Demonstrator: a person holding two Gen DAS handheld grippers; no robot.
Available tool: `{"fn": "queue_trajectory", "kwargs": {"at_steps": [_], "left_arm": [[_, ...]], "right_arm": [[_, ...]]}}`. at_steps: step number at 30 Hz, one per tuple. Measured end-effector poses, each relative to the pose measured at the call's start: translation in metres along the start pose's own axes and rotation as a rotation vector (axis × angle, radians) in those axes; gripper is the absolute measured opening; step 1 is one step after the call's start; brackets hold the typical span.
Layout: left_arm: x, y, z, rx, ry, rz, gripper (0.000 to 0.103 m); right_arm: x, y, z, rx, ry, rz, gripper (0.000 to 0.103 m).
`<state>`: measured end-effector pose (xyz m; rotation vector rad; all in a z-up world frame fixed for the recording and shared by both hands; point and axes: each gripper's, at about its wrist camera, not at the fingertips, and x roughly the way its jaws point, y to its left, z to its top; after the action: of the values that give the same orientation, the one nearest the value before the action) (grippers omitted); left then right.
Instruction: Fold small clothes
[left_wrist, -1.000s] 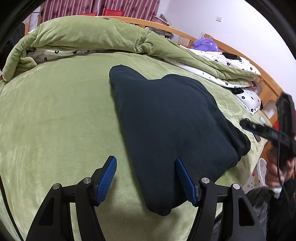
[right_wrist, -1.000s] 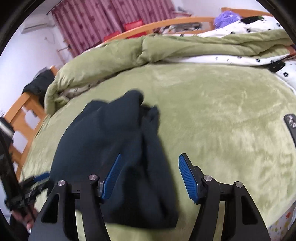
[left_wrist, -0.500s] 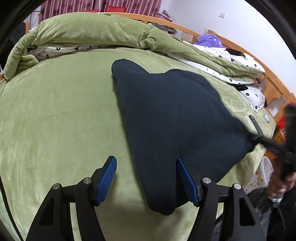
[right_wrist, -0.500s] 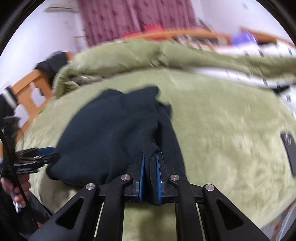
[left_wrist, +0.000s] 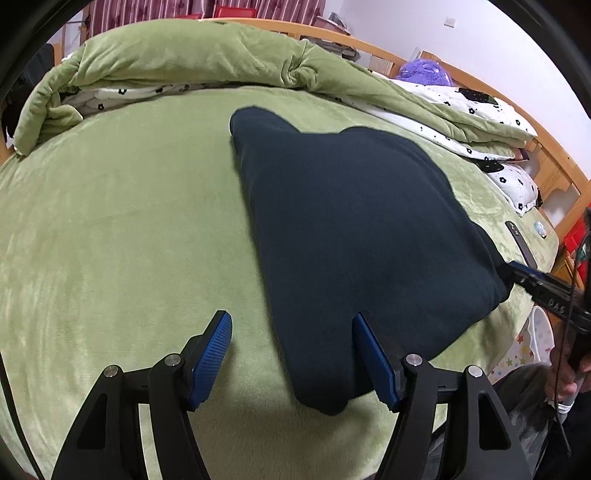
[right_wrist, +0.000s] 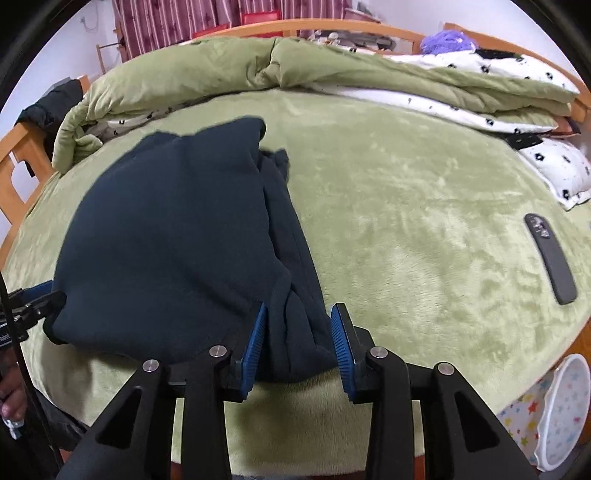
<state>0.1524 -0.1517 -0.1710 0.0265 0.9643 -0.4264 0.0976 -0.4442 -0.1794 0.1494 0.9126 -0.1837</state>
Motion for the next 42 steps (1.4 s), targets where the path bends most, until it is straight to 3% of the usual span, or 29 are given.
{"fn": "queue_trajectory", "kwargs": {"at_steps": [9, 14, 18, 19, 21, 22, 31, 42], "left_arm": [[-0.056, -0.002, 0.015, -0.053, -0.112, 0.014, 0.065], [-0.091, -0.017, 0.025, -0.049, -0.171, 0.080, 0.066], [-0.120, -0.032, 0.028, -0.028, -0.215, 0.131, 0.076], [-0.127, -0.037, 0.029, -0.017, -0.224, 0.150, 0.078], [-0.140, -0.045, 0.029, -0.004, -0.240, 0.178, 0.082], [-0.146, -0.048, 0.029, -0.004, -0.243, 0.189, 0.083], [-0.178, -0.060, 0.018, -0.002, -0.251, 0.191, 0.085], [-0.185, -0.064, 0.008, 0.009, -0.254, 0.187, 0.085]], "right_arm": [[-0.062, 0.006, 0.027, 0.034, -0.086, 0.006, 0.058], [-0.093, 0.024, 0.038, 0.019, -0.116, -0.040, 0.060], [-0.123, 0.038, 0.038, 0.010, -0.141, -0.049, 0.061], [-0.128, 0.041, 0.037, 0.006, -0.147, -0.047, 0.065], [-0.142, 0.048, 0.034, -0.009, -0.167, -0.060, 0.086], [-0.148, 0.051, 0.033, -0.019, -0.178, -0.073, 0.090], [-0.175, 0.062, 0.022, -0.030, -0.180, -0.079, 0.092], [-0.187, 0.059, 0.013, -0.030, -0.180, -0.084, 0.093]]}}
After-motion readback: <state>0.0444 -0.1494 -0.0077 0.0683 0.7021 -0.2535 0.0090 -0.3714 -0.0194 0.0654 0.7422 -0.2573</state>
